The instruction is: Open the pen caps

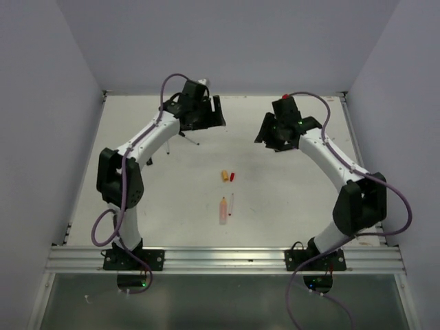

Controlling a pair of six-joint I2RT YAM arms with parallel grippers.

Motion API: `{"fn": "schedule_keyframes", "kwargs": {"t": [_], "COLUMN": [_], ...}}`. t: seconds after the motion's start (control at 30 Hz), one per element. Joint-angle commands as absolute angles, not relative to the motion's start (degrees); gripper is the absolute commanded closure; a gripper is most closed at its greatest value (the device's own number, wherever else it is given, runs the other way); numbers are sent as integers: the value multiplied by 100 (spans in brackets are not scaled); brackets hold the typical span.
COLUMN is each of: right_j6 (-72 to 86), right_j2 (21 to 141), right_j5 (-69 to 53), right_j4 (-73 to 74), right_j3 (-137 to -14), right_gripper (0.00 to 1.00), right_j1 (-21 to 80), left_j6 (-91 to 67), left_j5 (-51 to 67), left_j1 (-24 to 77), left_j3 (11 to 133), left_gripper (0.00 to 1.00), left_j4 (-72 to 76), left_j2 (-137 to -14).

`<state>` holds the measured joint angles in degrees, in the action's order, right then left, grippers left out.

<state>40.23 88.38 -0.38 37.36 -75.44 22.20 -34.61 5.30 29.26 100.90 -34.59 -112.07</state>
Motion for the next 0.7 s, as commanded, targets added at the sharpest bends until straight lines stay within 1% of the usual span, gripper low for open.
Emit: {"fn": "schedule_keyframes", "kwargs": {"t": [0.0,0.03,0.07,0.1,0.13,0.17,0.23,0.27,0.33,0.37,0.4,0.5,0.57,0.67], "right_j6": [3850,3771,3753,3736,3761,3797,3832,3832,3841,3832,3815,3814,3762,3709], "right_j2": [9587,10059,10290,10509,10781,11219,11679,12090,12470,12855,13024,13673,13903,14360], "right_j5": [657,781,843,870,975,1054,1299,1423,1643,1818,1880,2144,2197,2250], "right_j4": [3788,3779,3797,3814,3858,3902,4016,4025,4131,4140,4174,4315,4298,4280], "right_j3": [-8383,-8837,-9094,-9584,-9824,-10078,-10780,-10984,-11624,-11811,-11987,-12829,-13077,-13517], "right_gripper": [50,49,46,44,43,39,35,31,25,19,16,13,11,11], "right_j1": [1969,1917,1794,1723,1662,1574,1521,1494,1477,1459,1450,1389,1310,1222], "left_j6": [-3112,-3103,-3103,-3094,-3102,-3111,-3120,-3111,-3085,-3068,-3033,-2971,-2918,-2830], "left_j5": [720,773,834,887,914,966,1010,1089,1186,1308,1344,1468,1494,1520], "left_j1": [2830,2830,2830,2830,2830,2830,2830,2821,2830,2830,2830,2830,2830,2821], "left_j3": [9783,9452,9274,9090,8731,8580,8220,8131,7964,7937,7902,7717,7594,7506], "left_gripper": [25,25,25,25,25,25,25,24,24,24,24,23,23,23], "left_j4": [-2963,-2718,-2568,-2419,-2156,-2049,-1795,-1732,-1539,-1486,-1442,-1196,-1143,-1169], "left_j2": [-10566,-10469,-10355,-10145,-10038,-9959,-9756,-9704,-9624,-9615,-9607,-9536,-9536,-9527]}}
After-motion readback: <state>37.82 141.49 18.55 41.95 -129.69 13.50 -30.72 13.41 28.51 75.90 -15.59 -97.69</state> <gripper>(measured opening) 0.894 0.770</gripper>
